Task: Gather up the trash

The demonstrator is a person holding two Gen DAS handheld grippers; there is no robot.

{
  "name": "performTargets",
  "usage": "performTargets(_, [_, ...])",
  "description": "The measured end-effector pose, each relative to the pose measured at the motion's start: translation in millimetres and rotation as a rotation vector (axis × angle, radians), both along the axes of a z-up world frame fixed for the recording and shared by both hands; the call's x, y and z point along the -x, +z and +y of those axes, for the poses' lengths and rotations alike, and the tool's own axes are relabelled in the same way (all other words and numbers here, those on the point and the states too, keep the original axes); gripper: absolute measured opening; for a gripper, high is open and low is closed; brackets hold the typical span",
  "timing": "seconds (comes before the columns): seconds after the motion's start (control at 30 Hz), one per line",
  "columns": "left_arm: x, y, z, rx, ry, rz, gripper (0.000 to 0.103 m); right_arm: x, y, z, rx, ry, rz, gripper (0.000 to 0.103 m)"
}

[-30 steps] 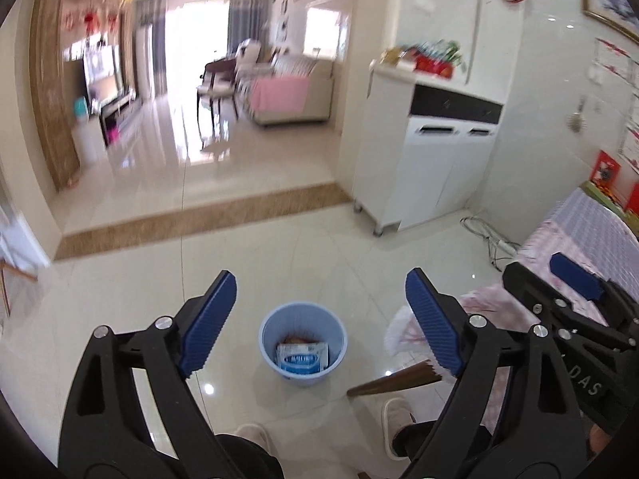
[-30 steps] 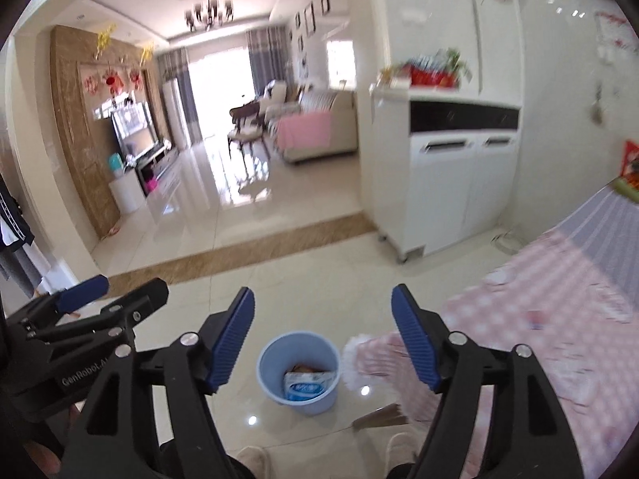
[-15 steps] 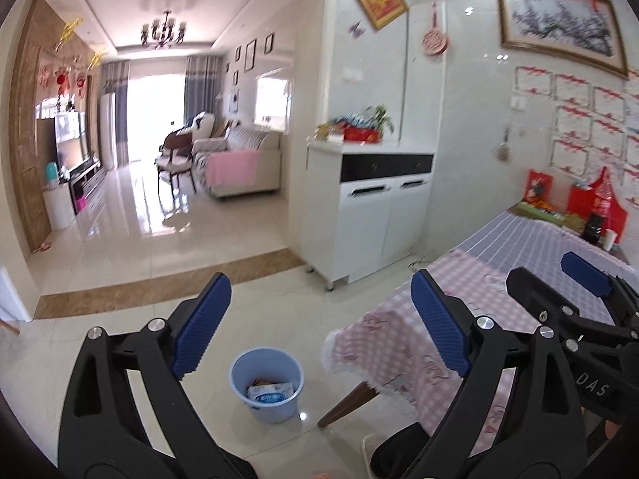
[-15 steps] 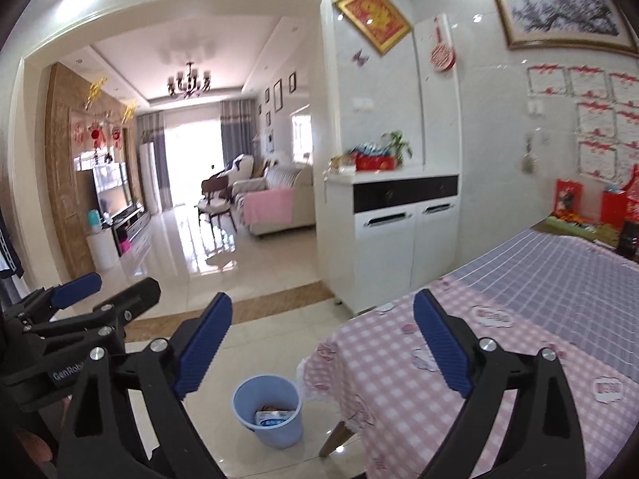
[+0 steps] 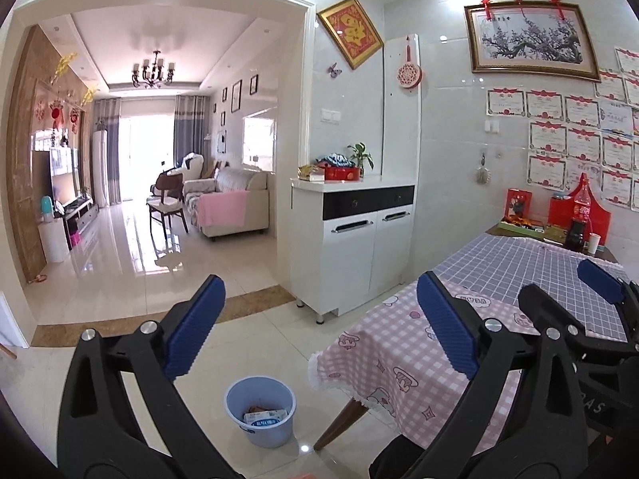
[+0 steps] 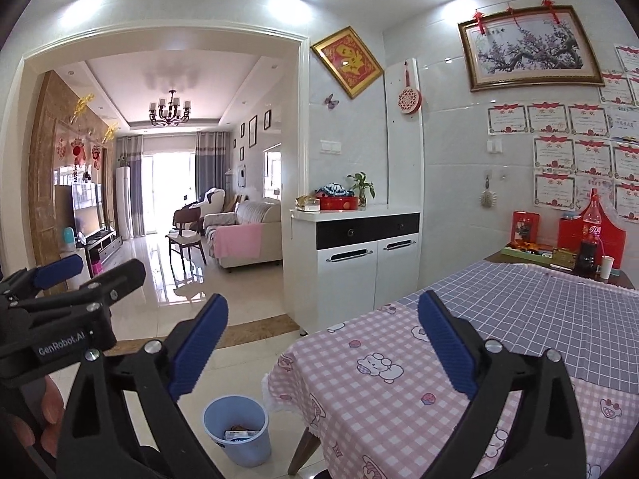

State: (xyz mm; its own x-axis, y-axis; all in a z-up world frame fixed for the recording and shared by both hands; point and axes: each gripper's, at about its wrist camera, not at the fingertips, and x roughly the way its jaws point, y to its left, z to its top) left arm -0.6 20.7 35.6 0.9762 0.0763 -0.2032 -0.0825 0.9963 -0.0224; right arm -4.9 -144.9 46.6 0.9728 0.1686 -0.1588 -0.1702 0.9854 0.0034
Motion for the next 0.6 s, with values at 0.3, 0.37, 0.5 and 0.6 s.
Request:
performTargets(0.3, [7,-1,-13,0.003,-0.025,-0.002,0.096,16,-1,-4,0.02,-0.009,-0.011,0.096])
performTargets(0.37, [8,-2,-15,0.006,-0.026,-0.003,0.096,19,-2,-4,0.018,-0.015,-0.012,0.096])
performTargets(0.5, [10,-2,-17,0.002,-0.044,0.0,0.096,22,-4,-6,0.02,-0.026,-0.014,0.096])
performTargets(0.6, [10,-4,-20,0.0,-0.058,0.003,0.096,24,-4,-7,0.019,-0.031,-0.015,0.096])
